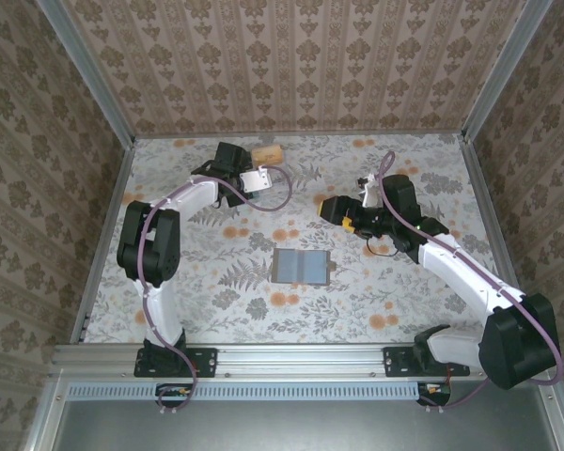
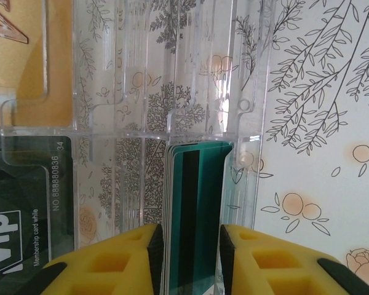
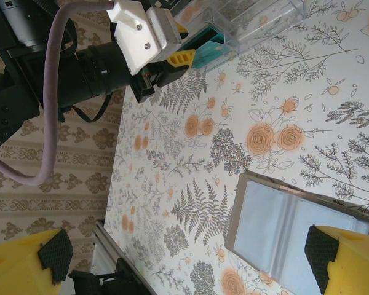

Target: Take the credit cards out of the card holder

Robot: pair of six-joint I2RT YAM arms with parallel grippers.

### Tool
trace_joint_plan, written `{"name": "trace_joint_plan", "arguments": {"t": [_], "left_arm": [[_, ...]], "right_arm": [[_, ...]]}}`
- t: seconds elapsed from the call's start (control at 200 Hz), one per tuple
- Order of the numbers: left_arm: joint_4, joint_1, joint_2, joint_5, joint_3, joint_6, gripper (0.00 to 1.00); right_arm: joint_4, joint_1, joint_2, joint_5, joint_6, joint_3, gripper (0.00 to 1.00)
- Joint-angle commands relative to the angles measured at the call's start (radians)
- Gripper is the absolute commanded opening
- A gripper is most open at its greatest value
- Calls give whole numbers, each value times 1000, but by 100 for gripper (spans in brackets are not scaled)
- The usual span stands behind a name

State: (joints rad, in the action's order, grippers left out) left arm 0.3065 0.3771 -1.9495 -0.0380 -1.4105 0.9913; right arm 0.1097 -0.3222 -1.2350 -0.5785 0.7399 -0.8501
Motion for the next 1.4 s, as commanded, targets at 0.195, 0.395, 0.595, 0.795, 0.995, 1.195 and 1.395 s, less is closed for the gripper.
{"name": "trace_joint_plan", "arguments": {"t": [0.195, 0.395, 0.595, 0.795, 0.995, 1.195, 1.395], "left_arm": [[117, -18, 32, -130, -74, -84, 50], [102, -17, 0, -83, -55, -67, 52], [44, -17, -43, 5, -59, -83, 50], [62, -18, -73, -13, -83, -88, 50], [25, -20, -90, 40, -97, -103, 49], [-30, -26, -98, 132, -105, -120, 47], [-25, -30, -90, 122, -110, -128, 47]], "right_arm": [[-28, 5, 5, 12, 22, 15, 100], [-38, 5, -1, 9, 29, 17, 100], [-27, 6, -2, 9, 22, 10, 100], [-16, 5, -6, 12, 16, 2, 100], [-15, 5, -19, 11, 16, -8, 100], [-19, 6, -30, 8, 16, -13, 100], [-23, 5, -32, 6, 18, -13, 100]]}}
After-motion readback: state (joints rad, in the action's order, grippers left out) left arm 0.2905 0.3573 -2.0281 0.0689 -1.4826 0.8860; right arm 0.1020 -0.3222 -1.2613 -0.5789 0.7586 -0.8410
